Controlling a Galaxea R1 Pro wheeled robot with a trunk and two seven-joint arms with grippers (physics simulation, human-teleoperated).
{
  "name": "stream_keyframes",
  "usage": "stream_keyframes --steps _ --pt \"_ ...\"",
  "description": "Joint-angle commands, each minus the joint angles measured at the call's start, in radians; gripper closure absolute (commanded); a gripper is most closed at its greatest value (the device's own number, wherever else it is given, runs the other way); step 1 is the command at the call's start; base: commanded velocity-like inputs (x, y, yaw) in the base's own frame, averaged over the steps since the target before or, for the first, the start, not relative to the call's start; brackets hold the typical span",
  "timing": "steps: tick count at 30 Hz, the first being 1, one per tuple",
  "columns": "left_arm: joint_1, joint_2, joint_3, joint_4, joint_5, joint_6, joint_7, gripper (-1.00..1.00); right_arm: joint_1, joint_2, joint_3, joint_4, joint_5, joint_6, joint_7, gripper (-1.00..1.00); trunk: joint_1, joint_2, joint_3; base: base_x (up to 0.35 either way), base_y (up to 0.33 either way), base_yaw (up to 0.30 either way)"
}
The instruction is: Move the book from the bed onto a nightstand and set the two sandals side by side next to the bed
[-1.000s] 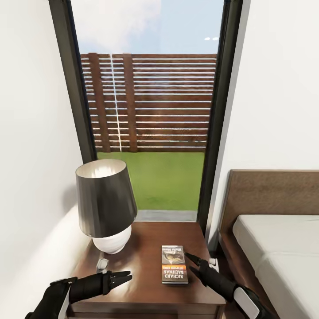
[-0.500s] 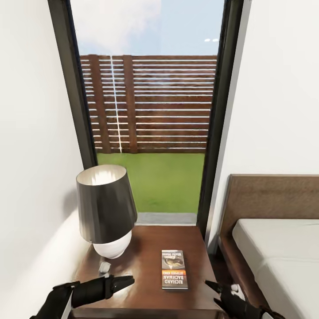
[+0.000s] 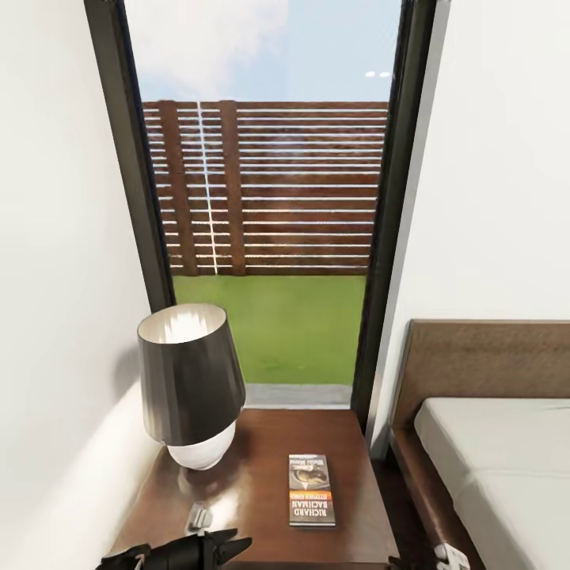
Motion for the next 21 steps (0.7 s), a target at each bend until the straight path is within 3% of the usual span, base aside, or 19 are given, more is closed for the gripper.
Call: stream_keyframes --steps 1,6,10,15,21 --pt "-0.001 -0.001 0.008 0.007 -0.010 0.000 0.006 -1.00 -0.001 0.000 0.007 0.006 -0.009 0.004 0.002 -1.00 -0.004 0.007 0.002 0.000 0.000 0.000" --pt "0.000 0.001 0.008 0.052 -0.011 -0.039 0.113 -1.00 -0.001 0.000 0.007 0.031 -0.006 -0.002 0.002 -1.00 -0.023 0.042 0.018 0.000 0.000 0.000" --pt "0.000 0.002 0.008 0.126 -0.012 -0.120 0.191 -1.00 -0.001 0.001 0.008 0.087 0.001 -0.018 0.000 -1.00 -0.039 0.070 0.030 0.000 0.000 0.000" --pt "0.000 0.002 -0.002 0.159 -0.027 -0.155 0.240 -1.00 -0.001 0.003 0.007 0.111 0.024 -0.028 -0.003 -1.00 -0.058 0.105 0.046 0.000 0.000 0.000" --pt "0.002 0.005 -0.006 0.266 -0.123 -0.180 0.388 -1.00 0.006 0.004 0.007 0.129 0.047 -0.029 -0.009 -1.00 -0.081 0.147 0.065 0.000 0.000 0.000"
